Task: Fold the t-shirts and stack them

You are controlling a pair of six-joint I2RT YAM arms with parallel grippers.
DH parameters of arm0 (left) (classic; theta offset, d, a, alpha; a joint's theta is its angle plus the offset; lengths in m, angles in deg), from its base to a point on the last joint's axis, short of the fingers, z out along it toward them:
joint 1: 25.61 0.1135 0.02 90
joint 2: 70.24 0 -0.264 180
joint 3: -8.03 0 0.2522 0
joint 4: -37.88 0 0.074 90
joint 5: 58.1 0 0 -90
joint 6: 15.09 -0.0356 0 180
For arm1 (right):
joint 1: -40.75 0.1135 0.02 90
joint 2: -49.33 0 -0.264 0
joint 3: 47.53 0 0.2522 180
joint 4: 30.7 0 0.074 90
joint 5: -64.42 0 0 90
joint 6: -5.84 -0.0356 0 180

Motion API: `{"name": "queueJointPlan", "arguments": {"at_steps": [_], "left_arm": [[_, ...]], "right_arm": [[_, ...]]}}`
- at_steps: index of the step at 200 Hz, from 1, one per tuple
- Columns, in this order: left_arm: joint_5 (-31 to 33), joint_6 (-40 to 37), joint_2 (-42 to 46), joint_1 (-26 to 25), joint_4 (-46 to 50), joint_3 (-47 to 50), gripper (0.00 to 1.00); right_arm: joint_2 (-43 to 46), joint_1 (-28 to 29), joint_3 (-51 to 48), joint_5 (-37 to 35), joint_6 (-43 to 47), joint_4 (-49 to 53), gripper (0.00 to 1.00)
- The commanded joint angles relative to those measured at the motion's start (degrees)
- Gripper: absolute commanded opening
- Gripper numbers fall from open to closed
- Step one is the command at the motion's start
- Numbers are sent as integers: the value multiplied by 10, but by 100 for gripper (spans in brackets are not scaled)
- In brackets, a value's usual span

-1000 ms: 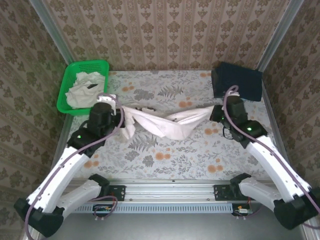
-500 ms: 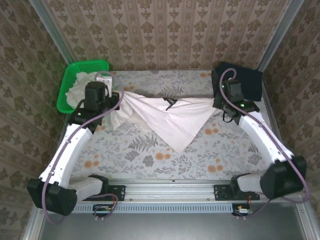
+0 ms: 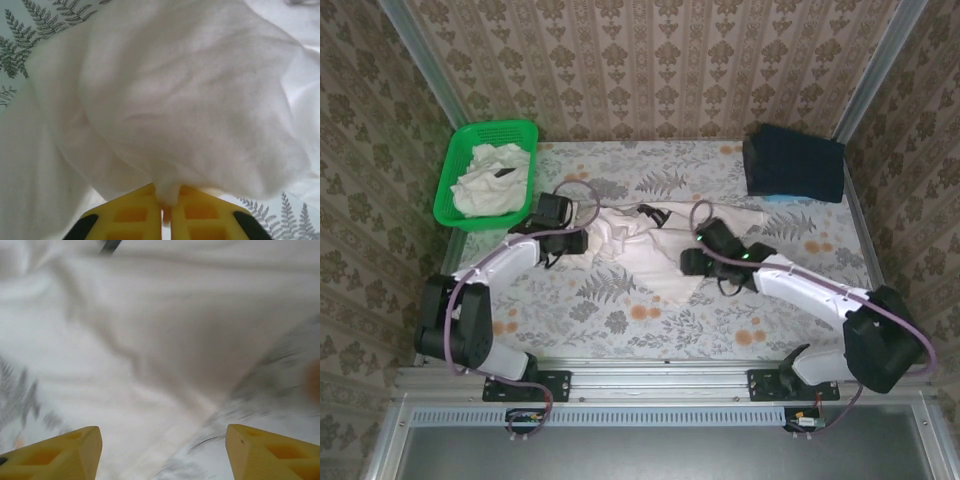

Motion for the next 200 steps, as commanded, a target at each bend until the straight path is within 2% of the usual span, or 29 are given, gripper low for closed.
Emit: {"name": "queueJointPlan", "arguments": {"at_steps": [1, 10, 29, 41, 81, 107, 119, 147, 185, 200], "left_arm": [[38, 9, -1, 5, 22, -45, 45], [47, 15, 12, 5, 26, -40, 61], [49, 32, 71, 4, 12, 1, 82], [46, 42, 114, 3, 1, 35, 89], [26, 75, 211, -16, 2, 106, 88], [30, 90, 228, -65, -38, 149, 88], [37, 93, 203, -70, -47, 148, 86], [50, 86, 110, -70, -57, 110, 75], [79, 73, 11, -70, -59, 46, 70], [78, 71, -18, -70, -54, 26, 60]], "right_arm": [[-67, 49, -10, -16, -45, -14, 68], [-99, 62, -3, -23, -48, -13, 68], [-154, 73, 22, -33, -50, 4, 67], [-172, 77, 34, -43, -47, 11, 67], [-195, 79, 53, -42, -36, 32, 59], [-182, 90, 49, -52, -41, 59, 64], [-170, 98, 43, -58, -44, 65, 64], [-160, 123, 46, -68, -43, 75, 65], [-176, 129, 45, -72, -43, 75, 65], [-183, 130, 45, -80, -43, 75, 64]]}}
